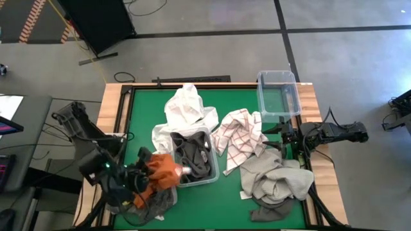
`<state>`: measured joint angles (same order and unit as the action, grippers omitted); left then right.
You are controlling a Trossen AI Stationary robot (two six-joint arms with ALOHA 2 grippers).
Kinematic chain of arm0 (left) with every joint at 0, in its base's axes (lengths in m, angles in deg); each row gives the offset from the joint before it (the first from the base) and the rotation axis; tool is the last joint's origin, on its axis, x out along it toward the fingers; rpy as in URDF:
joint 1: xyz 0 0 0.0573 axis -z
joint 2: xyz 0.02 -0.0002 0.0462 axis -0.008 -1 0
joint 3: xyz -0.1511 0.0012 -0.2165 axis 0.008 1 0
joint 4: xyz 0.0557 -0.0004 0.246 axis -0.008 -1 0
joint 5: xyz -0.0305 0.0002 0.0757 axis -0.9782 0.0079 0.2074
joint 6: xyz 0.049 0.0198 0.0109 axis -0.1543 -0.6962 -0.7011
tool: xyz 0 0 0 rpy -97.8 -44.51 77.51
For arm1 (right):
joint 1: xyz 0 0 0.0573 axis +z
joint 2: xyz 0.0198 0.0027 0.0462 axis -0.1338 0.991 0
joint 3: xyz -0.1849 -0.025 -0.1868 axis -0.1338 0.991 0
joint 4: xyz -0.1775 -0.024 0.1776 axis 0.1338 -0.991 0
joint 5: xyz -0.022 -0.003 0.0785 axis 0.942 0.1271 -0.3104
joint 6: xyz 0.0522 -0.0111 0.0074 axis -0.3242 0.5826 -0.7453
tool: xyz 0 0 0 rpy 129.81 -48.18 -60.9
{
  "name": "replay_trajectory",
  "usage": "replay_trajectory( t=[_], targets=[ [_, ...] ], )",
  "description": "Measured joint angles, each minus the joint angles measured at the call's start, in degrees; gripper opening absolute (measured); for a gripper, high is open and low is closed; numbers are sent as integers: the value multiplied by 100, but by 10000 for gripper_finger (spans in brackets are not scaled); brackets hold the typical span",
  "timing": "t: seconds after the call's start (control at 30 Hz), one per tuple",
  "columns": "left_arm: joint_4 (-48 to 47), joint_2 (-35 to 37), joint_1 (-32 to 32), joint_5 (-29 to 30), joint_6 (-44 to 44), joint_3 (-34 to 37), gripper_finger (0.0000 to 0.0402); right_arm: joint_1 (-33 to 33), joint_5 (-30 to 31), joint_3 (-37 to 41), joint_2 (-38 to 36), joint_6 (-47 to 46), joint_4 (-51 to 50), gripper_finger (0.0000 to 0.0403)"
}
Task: Sort towels by color in basket
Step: Put the orange towel into the bottom transparent bin
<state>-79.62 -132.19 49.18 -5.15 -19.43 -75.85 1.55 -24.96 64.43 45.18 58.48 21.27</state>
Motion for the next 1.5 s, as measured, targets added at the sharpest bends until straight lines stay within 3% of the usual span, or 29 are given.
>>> replay_trajectory(
  t=[0.1,0.27,0.47,0.6,0.77,1.2,1.3,1.5],
  targets=[
    [294,0,-277,313,-765,-273,4,0,-2,1,0,0,0,249],
    [1081,4,-983,287,-1864,-352,4,0,-1,1,0,1,-1,249],
    [1653,15,-2087,-538,-2311,-198,4,0,0,0,1,0,-1,249],
    [1697,14,-2680,-926,-2265,27,4,0,-1,2,1,0,-1,249],
    [2087,24,-3182,-1821,-2003,611,4,0,-1,0,0,1,-1,249],
    [4257,33,-4061,-3721,-1653,2811,6,0,0,0,0,2,0,249],
    [4584,12,-4237,-4195,-1570,3029,13,0,0,1,1,2,0,249],
    [4768,-314,-4384,-4610,-1539,3094,21,0,0,1,-1,2,0,249]
  ],
)
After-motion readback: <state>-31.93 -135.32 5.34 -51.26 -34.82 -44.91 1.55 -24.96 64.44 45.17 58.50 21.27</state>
